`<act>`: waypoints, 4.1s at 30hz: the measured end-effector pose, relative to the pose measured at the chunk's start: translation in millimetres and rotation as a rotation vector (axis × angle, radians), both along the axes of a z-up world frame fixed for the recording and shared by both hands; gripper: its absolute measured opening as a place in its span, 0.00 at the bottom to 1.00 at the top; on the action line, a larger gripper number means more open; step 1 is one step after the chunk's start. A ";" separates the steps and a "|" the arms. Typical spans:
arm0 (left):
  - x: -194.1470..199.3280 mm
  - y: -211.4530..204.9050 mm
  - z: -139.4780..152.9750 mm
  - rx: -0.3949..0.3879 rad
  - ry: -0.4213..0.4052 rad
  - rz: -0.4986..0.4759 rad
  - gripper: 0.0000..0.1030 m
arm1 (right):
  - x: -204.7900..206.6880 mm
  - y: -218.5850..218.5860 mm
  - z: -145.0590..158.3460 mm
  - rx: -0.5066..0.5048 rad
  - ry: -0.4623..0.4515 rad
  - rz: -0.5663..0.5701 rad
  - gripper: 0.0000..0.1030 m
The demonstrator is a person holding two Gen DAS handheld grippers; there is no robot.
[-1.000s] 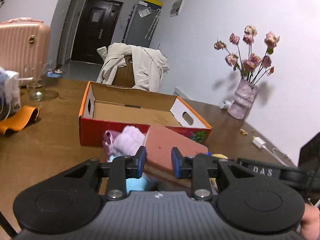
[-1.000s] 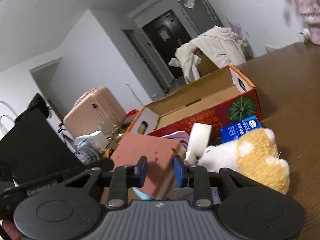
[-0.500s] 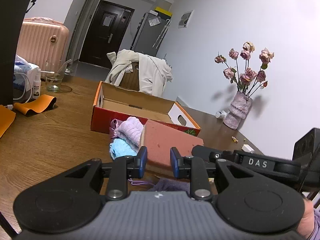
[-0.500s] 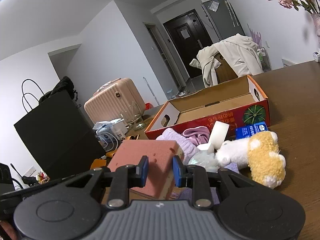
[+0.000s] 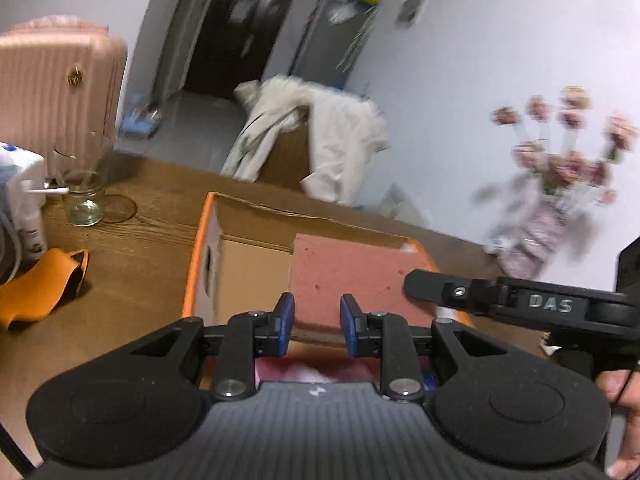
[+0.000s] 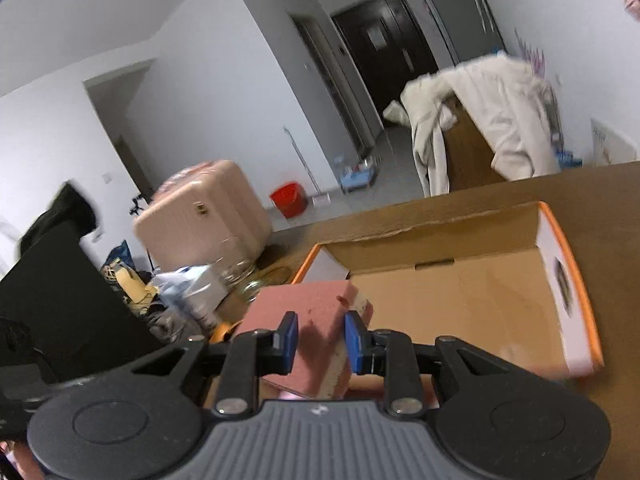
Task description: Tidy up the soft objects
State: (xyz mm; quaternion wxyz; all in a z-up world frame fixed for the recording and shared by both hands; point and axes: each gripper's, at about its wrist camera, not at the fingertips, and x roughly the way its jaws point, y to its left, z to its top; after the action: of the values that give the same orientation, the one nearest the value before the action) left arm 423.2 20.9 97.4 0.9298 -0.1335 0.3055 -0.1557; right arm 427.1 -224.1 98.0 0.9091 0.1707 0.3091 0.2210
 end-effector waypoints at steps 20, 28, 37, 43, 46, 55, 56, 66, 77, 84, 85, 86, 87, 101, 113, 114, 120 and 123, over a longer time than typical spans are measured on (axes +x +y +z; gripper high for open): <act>172.4 -5.1 -42.5 0.182 0.105 0.034 0.44 | 218.8 32.9 -91.8 -0.023 0.312 -0.064 0.30; 108.1 11.5 24.4 0.208 -0.020 0.054 0.57 | 157.9 6.7 -12.7 -0.046 0.210 -0.056 0.44; -4.4 25.9 92.0 0.272 -0.152 0.067 0.75 | 35.7 -49.0 71.5 0.057 0.129 -0.053 0.60; -74.3 32.8 106.3 0.296 -0.170 0.087 0.79 | -51.6 -77.5 104.7 0.097 0.066 -0.032 0.65; -111.3 31.4 104.2 0.305 -0.201 0.075 0.79 | -103.1 -86.8 115.6 0.068 -0.025 -0.038 0.73; -243.9 26.2 58.4 0.291 -0.357 0.077 0.89 | -249.0 -85.6 73.8 -0.141 -0.323 -0.129 0.88; -256.2 23.2 50.2 0.292 -0.370 0.070 0.91 | -265.2 -83.2 65.6 -0.160 -0.357 -0.140 0.90; -331.3 6.8 -36.1 0.248 -0.352 0.085 0.93 | -349.2 -37.6 -55.8 -0.242 -0.397 -0.190 1.00; -275.4 -5.4 -60.2 0.150 -0.275 -0.032 0.71 | -304.0 -19.2 -90.4 -0.170 -0.214 -0.181 0.85; -198.3 -33.9 -87.5 0.082 -0.141 -0.125 0.48 | -249.6 -25.7 -124.7 -0.011 -0.046 -0.204 0.67; -189.2 -36.1 -92.0 0.079 -0.117 -0.133 0.44 | -242.9 -26.1 -127.6 -0.003 -0.034 -0.207 0.64; -181.9 -37.3 -97.3 0.072 -0.090 -0.145 0.33 | -237.6 -27.1 -130.6 0.010 -0.025 -0.207 0.62; -176.7 -37.9 -101.0 0.069 -0.067 -0.145 0.19 | -231.5 -27.9 -133.2 0.026 -0.014 -0.205 0.57; -216.2 -34.7 -82.6 0.055 -0.092 -0.203 0.02 | -227.9 -21.9 -113.9 0.018 -0.025 -0.096 0.16; -234.4 -19.7 -89.5 0.003 -0.089 -0.204 0.59 | -255.5 -29.7 -102.8 0.041 0.008 0.126 0.13; -232.6 -22.1 -93.0 0.005 -0.062 -0.209 0.59 | -253.2 -33.3 -107.6 0.058 0.026 0.128 0.14; -227.5 -28.3 -105.1 0.004 0.004 -0.208 0.45 | -241.8 -48.6 -121.9 0.089 0.070 0.101 0.18; -221.7 -30.3 -109.9 -0.012 0.026 -0.216 0.13 | -240.9 -45.0 -122.1 0.018 0.043 0.061 0.29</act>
State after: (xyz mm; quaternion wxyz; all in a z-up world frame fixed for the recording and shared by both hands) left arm 201.5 -9.4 -12.5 0.9027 -0.1071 0.3294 -0.2552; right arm 186.1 -269.1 -24.1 0.8935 0.1741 0.3316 0.2479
